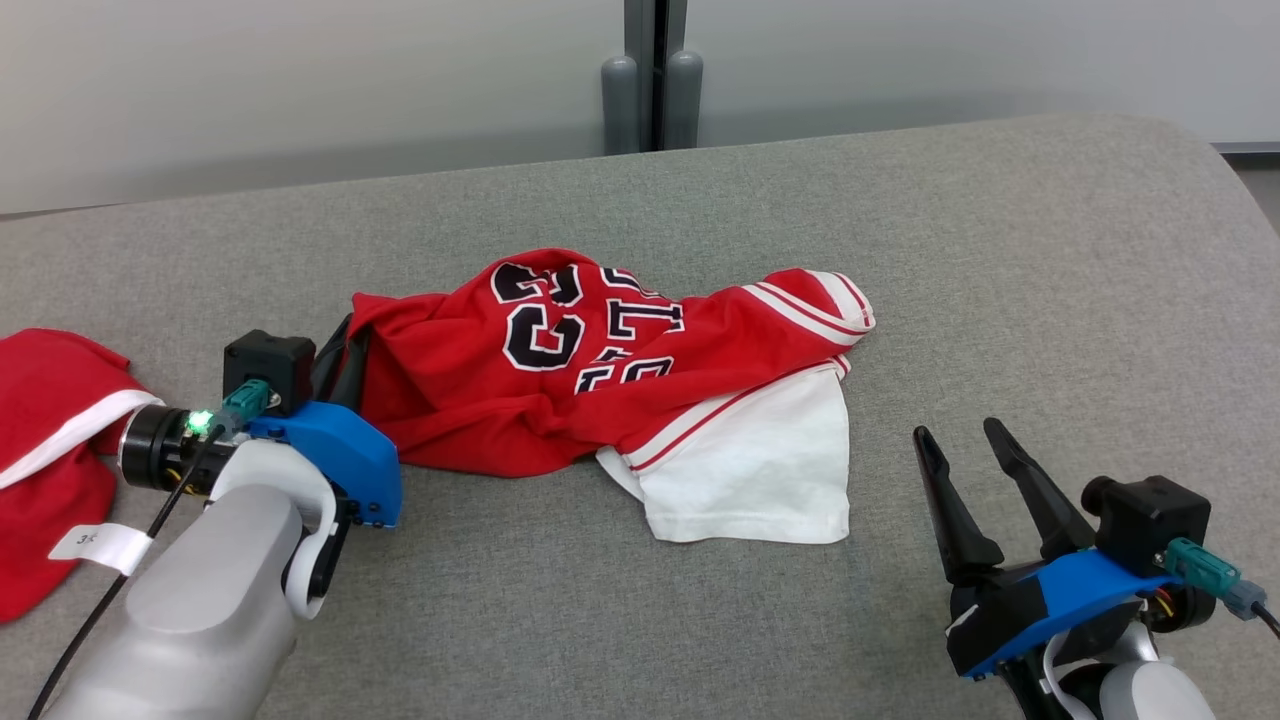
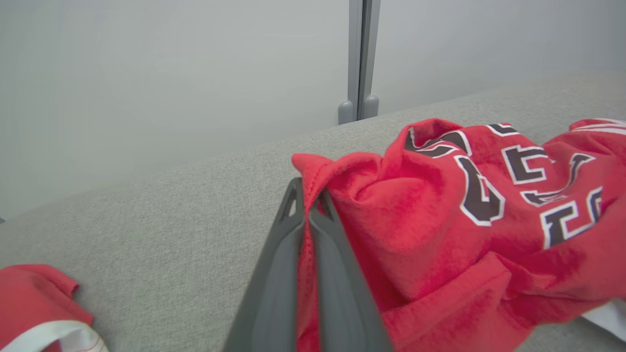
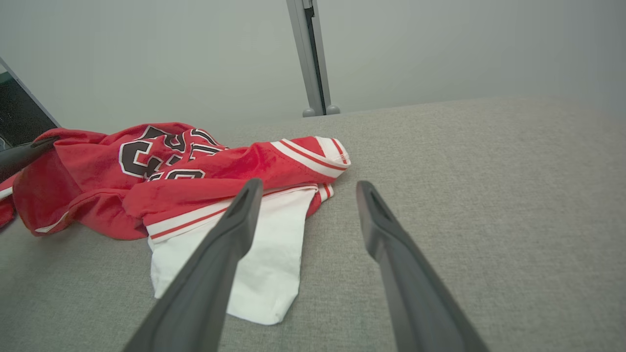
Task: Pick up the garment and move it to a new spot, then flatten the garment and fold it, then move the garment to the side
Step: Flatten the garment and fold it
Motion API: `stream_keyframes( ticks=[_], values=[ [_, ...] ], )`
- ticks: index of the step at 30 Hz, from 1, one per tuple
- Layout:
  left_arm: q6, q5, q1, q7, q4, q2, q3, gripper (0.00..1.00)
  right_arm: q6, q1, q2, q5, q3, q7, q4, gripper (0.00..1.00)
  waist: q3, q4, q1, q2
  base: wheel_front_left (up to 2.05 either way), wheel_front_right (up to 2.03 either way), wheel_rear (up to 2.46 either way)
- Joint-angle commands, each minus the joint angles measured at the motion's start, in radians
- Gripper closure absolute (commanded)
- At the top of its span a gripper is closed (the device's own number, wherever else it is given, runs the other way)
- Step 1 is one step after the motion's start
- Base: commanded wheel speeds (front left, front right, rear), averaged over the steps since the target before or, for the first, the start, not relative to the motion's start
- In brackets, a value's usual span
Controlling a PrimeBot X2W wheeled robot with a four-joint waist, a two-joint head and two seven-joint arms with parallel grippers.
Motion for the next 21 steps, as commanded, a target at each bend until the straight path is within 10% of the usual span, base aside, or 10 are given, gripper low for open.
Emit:
stream_keyframes(
  ticks=[1, 2, 3, 12, 21],
  values=[
    [-0.012, -0.005, -0.007, -0.012, 0.021, -0.003, 0.008, 0.55, 0.000, -0.012, 0.000, -0.003, 0.000, 0.001, -0.004, 0.00, 0.000, -0.004, 0.0000, -0.0001, 0.00, 0.00, 0.00],
    [-0.019, -0.009, -0.005, -0.015, 0.029, -0.006, 0.010, 0.13, 0.000, -0.012, 0.000, -0.003, -0.001, 0.001, -0.004, 0.00, 0.000, -0.006, 0.0000, -0.0001, 0.00, 0.00, 0.00],
    [-0.025, -0.017, -0.001, -0.019, 0.036, -0.009, 0.015, 0.00, 0.000, -0.013, 0.000, -0.002, -0.002, 0.002, -0.004, 0.00, 0.000, -0.008, 0.0000, -0.0001, 0.00, 0.00, 0.00],
    [-0.061, -0.064, 0.059, -0.041, 0.013, -0.016, 0.092, 0.00, 0.000, 0.003, -0.001, 0.007, -0.019, 0.000, 0.002, 0.00, -0.015, 0.002, 0.0000, -0.0001, 0.00, 0.00, 0.00],
    [-0.024, 0.070, 0.282, -0.042, -0.338, -0.012, 0.360, 0.00, 0.000, 0.019, 0.000, 0.013, -0.030, 0.000, 0.003, 0.00, -0.052, 0.034, 0.0000, -0.0001, 0.00, 0.00, 0.00]
  ],
)
